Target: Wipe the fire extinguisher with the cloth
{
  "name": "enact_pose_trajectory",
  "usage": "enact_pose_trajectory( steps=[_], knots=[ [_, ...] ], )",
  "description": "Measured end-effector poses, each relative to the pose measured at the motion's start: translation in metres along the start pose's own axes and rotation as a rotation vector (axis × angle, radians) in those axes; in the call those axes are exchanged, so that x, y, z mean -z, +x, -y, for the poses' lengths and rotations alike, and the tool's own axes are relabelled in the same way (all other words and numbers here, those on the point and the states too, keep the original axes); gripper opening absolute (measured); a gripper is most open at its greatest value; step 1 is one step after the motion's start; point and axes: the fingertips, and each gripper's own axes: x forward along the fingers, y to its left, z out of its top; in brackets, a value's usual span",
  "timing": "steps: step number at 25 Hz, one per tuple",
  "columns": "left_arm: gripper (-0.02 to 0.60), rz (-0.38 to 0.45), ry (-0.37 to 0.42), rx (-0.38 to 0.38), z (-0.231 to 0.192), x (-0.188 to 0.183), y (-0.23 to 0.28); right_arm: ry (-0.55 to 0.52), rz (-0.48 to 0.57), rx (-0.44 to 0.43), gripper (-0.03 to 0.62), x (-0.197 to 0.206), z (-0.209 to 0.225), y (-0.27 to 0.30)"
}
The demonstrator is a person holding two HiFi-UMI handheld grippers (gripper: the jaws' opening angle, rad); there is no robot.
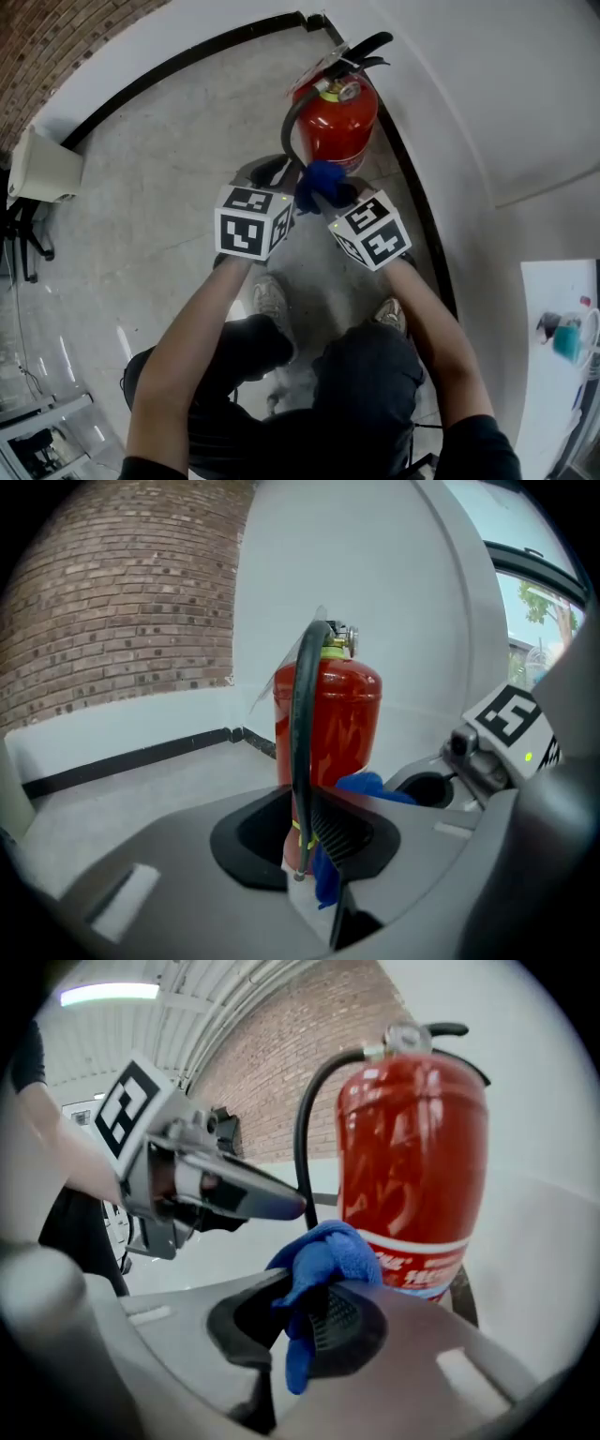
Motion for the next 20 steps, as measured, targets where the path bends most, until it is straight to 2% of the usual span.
enact_pose_trajectory(
  steps=[5, 11, 15, 18, 20],
  knots=[
    [0.069, 0.0, -0.021, -0.008, -0.002, 0.002, -0.001, -0.043, 0.141, 0.079, 0.032, -0.05, 0.018, -0.057],
    [0.054, -0.078, -0.008, -0.003, -0.004, 0.003, -0.017, -0.118, 0.245, 0.121, 0.032, -0.123, 0.017, -0.091],
    [0.054, -0.138, 0.074, 0.011, -0.003, -0.003, -0.037, -0.091, 0.204, 0.095, 0.034, -0.159, 0.017, -0.075],
    [0.054, -0.125, 0.131, 0.029, 0.005, -0.017, -0.05, -0.081, 0.196, 0.094, 0.034, -0.157, 0.02, -0.075],
    [0.054, -0.106, 0.136, 0.032, 0.009, -0.025, -0.052, -0.067, 0.206, 0.11, 0.034, -0.15, 0.025, -0.084]
  ],
)
